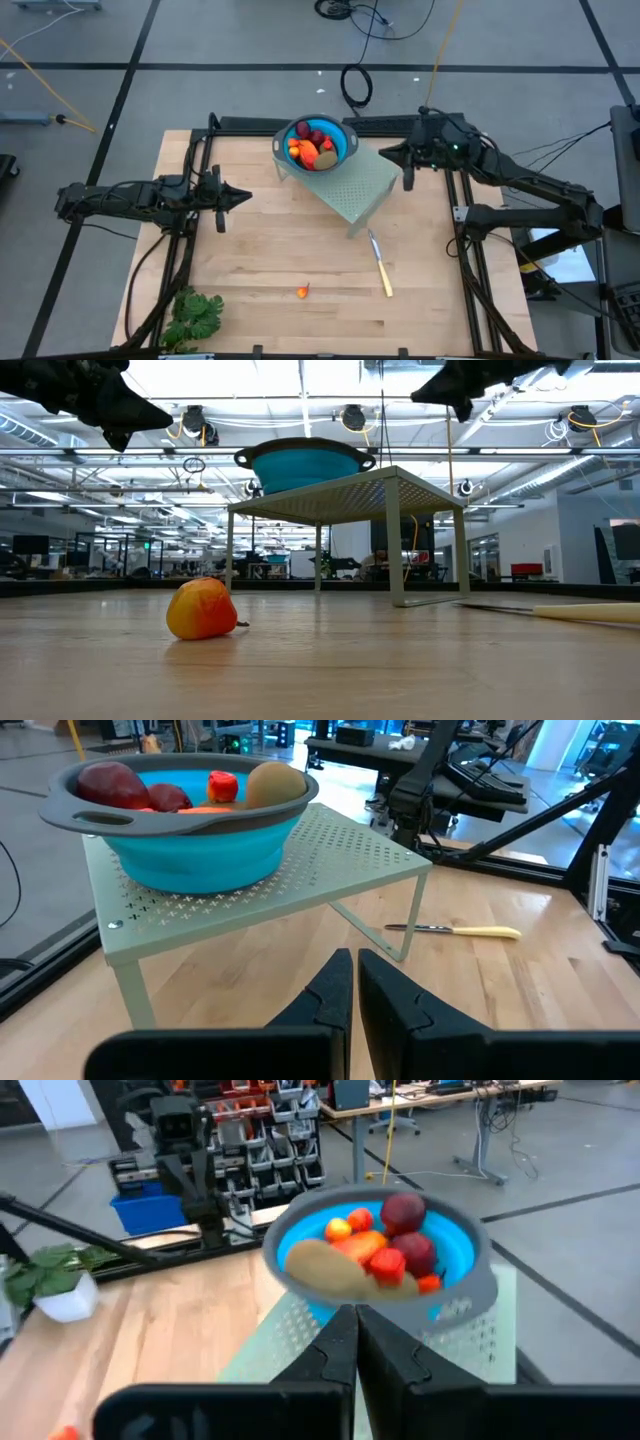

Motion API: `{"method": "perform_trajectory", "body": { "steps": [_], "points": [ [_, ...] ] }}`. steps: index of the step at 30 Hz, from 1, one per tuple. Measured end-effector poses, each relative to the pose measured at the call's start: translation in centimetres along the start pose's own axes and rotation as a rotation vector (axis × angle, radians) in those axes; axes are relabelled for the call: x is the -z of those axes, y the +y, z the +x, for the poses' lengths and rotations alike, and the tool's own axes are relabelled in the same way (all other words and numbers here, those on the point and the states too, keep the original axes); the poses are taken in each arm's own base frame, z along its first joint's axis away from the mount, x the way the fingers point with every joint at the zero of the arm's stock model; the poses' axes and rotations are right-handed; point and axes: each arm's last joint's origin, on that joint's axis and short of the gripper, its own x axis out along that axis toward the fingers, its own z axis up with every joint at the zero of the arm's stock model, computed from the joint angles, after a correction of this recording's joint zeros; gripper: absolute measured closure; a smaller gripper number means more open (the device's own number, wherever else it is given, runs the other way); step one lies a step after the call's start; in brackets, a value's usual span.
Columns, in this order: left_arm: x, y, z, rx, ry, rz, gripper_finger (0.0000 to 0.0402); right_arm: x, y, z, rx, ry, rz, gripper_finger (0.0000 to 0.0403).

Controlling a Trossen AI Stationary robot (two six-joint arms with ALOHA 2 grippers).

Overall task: Pick & Place Fruit
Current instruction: Put the pear into the blue strainer bowl on the shelf

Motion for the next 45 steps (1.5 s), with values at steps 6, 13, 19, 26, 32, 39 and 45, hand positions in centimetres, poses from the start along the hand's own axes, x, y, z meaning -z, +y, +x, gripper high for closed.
{"method": "perform_trajectory", "body": {
  "steps": [6, 13, 19, 26, 32, 39, 45],
  "points": [
    [0.0, 0.0, 0.0, 0.000, 0.000, 0.000, 0.0382, 1.8, 0.6, -2.1, -0.098, -0.017, 0.041, 0.0403],
    [0.0, 0.0, 0.0, 0.000, -0.001, -0.001, 0.0382, 3.0, 1.0, -4.0, -0.109, -0.066, 0.047, 0.0403],
    [0.0, 0.0, 0.0, -0.008, -0.003, -0.015, 0.0382, 4.2, 1.2, -5.1, -0.113, -0.141, 0.019, 0.0403],
    [-0.6, 0.1, 0.0, -0.043, -0.066, -0.065, 0.0382, 5.6, 1.4, -6.5, -0.120, -0.191, 0.028, 0.0403],
    [-0.9, 0.0, 0.1, -0.042, -0.098, -0.104, 0.0382, 6.4, 1.7, -7.9, -0.125, -0.245, 0.004, 0.0403],
    [-0.9, -0.2, 1.2, -0.045, -0.081, -0.138, 0.0382, 8.2, 1.8, -8.7, -0.129, -0.275, 0.015, 0.0403],
    [-1.2, -0.6, 2.5, -0.038, -0.110, -0.144, 0.0382, 9.2, 1.8, -9.3, -0.130, -0.302, 0.018, 0.0403]
  ]
}}
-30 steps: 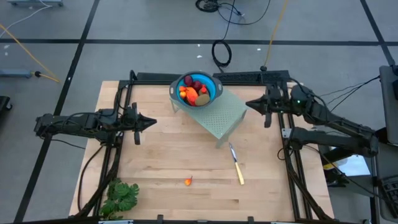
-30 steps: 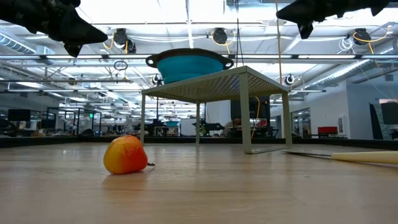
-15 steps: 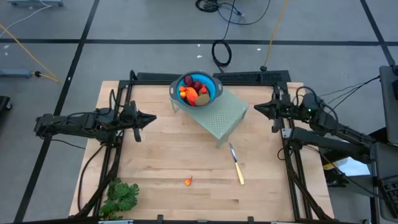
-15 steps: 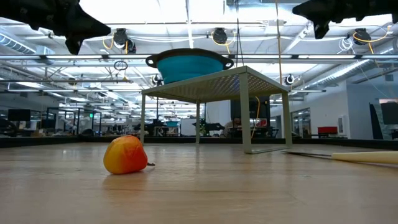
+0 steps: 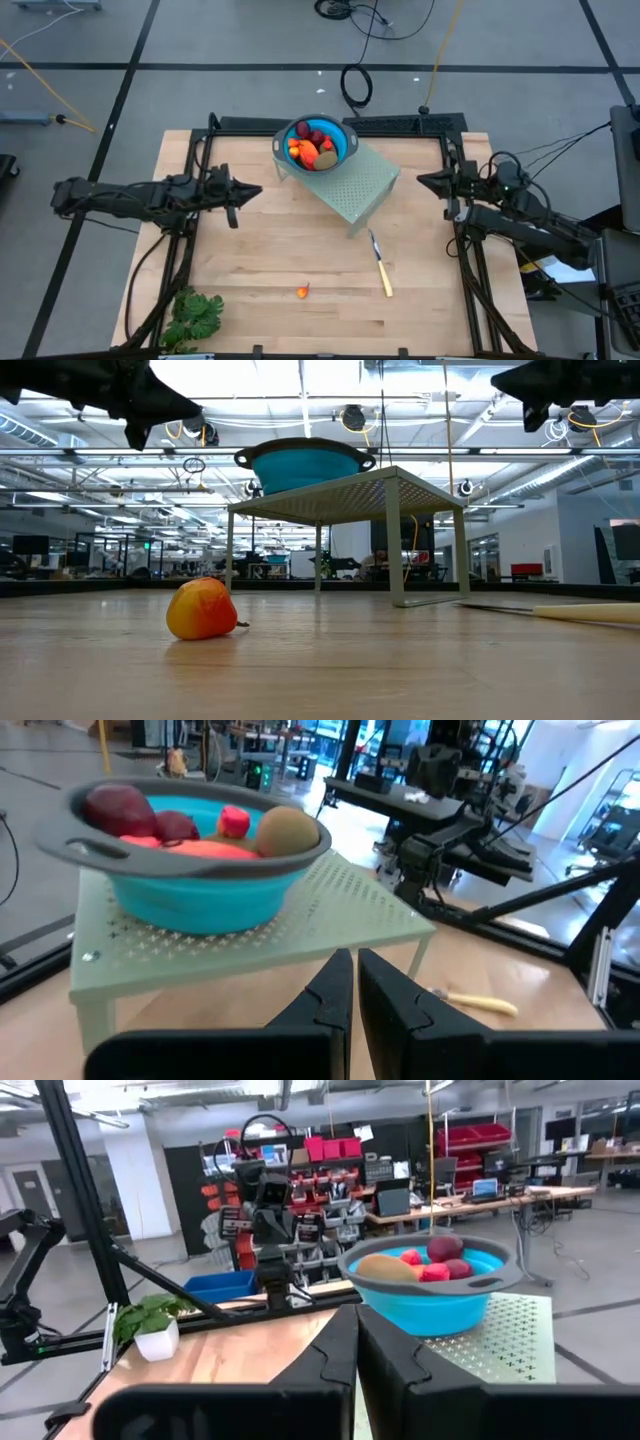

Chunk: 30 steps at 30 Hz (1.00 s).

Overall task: Pick & Place Fruit
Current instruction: Put the pear into the blue strainer bowl on the shelf

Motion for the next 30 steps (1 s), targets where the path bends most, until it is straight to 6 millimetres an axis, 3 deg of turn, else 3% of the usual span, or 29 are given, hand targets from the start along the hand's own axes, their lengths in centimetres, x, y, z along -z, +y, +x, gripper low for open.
{"method": "perform_trajectory", "body": {
  "steps": [10, 17, 24, 30],
  "points": [
    [0.1, -0.4, 1.3, 0.008, -0.016, -0.002, 0.0383, 3.4, -0.8, -0.6, 0.159, -0.010, 0.002, 0.0403],
    [-0.1, -0.9, 1.3, 0.014, -0.035, -0.006, 0.0383, 6.0, -1.3, -0.4, 0.148, -0.077, 0.016, 0.0403],
    [-1.6, -1.8, 1.0, -0.020, -0.044, 0.001, 0.0383, 8.1, -1.7, -0.2, 0.152, -0.062, 0.060, 0.0403],
    [-3.6, -3.2, 1.6, -0.054, 0.058, 0.049, 0.0383, 8.2, -1.7, -0.1, 0.152, -0.065, 0.043, 0.0403]
  ]
}}
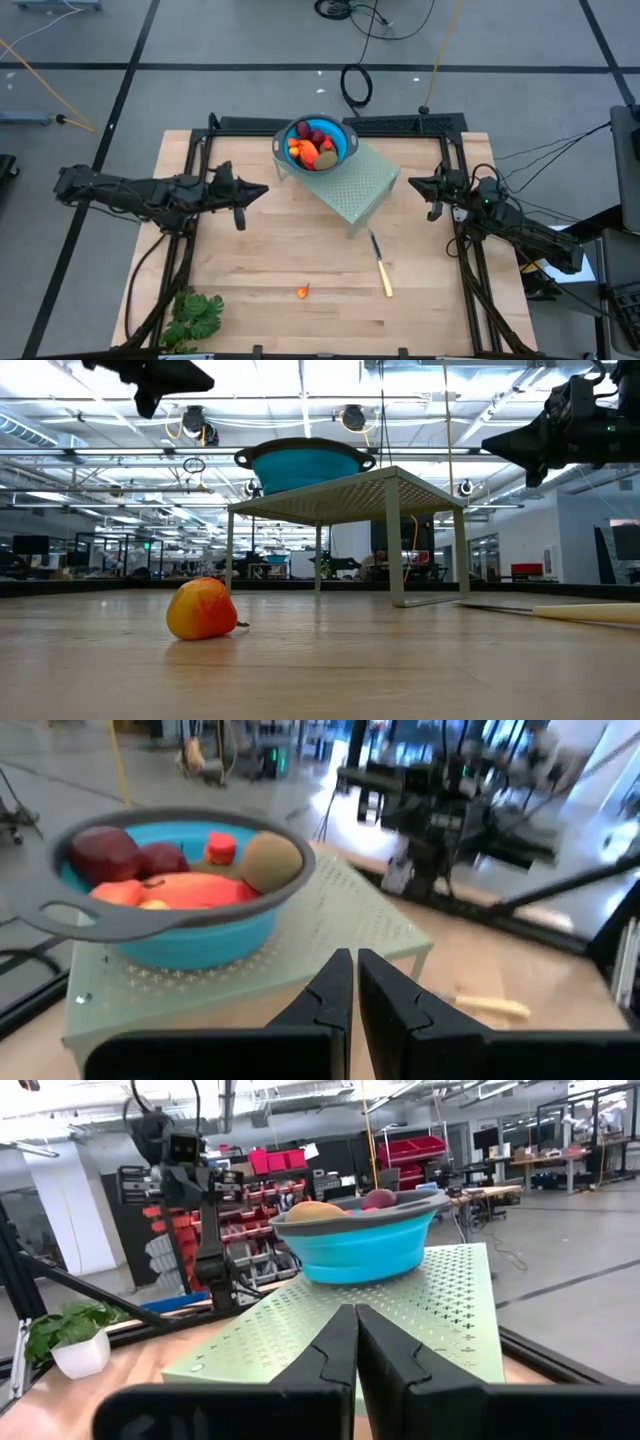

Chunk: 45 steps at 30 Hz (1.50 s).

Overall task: Pick & Place Fruit
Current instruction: Put the pear into the blue strainer bowl on the shelf

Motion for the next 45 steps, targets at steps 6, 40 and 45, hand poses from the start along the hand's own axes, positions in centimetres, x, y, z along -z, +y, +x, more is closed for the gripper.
{"method": "perform_trajectory", "body": {
  "steps": [6, 40, 45],
  "points": [
    [-1.8, -2.2, 1.5, -0.004, 0.117, 0.014, 0.0383, 0.0, 0.0, 0.0, -0.003, 0.000, -0.017, 0.0403],
    [0.0, -14.7, 8.7, -0.084, 0.667, -0.523, 0.0387, 0.0, 0.0, 0.0, -0.008, 0.001, -0.040, 0.0403],
    [1.8, -15.7, 9.3, -0.143, 0.739, -0.669, 0.0386, 0.0, 0.0, 0.0, -0.008, 0.001, -0.041, 0.0403]
  ]
}}
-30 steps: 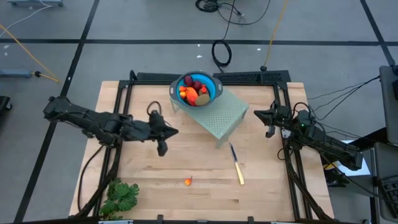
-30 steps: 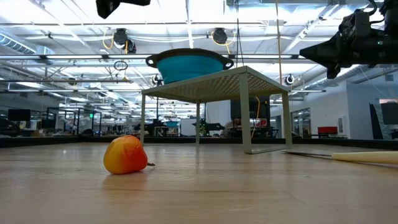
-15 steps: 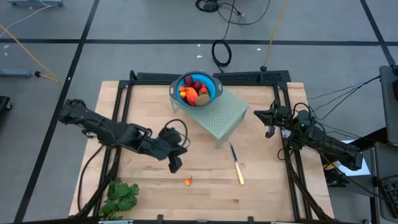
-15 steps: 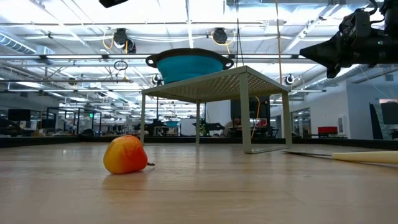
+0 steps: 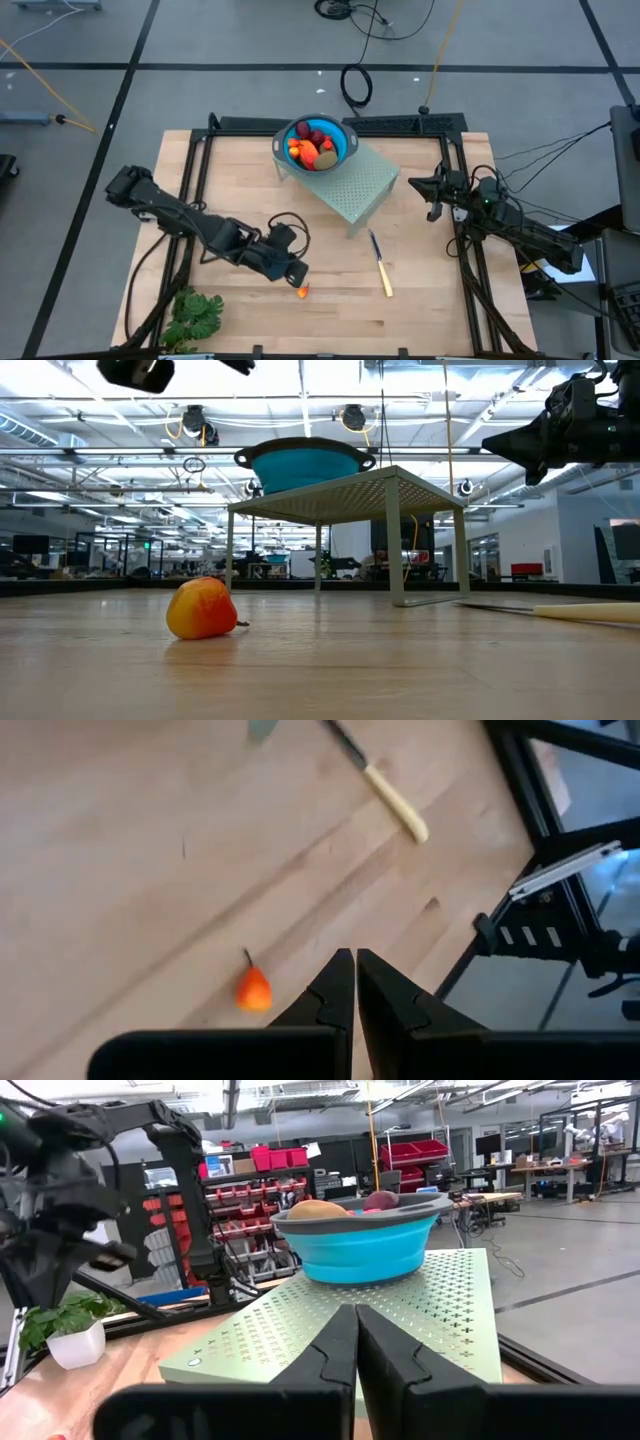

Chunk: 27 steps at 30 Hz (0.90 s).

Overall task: Pick & Place Fruit
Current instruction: Put the pear into the blue strainer bowl on the shelf

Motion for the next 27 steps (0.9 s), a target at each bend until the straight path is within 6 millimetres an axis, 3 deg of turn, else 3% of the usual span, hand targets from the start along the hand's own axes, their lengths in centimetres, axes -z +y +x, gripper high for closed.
{"method": "perform_trajectory", "body": {
  "steps": [8, 22, 27],
  "points": [
    [1.6, -0.1, 1.8, -0.028, 0.073, -0.131, 0.0359, 0.0, 0.0, 0.0, 0.000, 0.000, 0.000, 0.0403],
    [2.3, -0.3, 3.2, -0.025, 0.086, -0.193, 0.0201, -0.1, 0.0, 0.0, -0.002, -0.007, -0.001, 0.0403],
    [2.8, -0.7, 4.1, 0.010, 0.150, -0.197, 0.0171, -0.2, 0.0, 0.0, -0.003, -0.017, -0.011, 0.0403]
  ]
}}
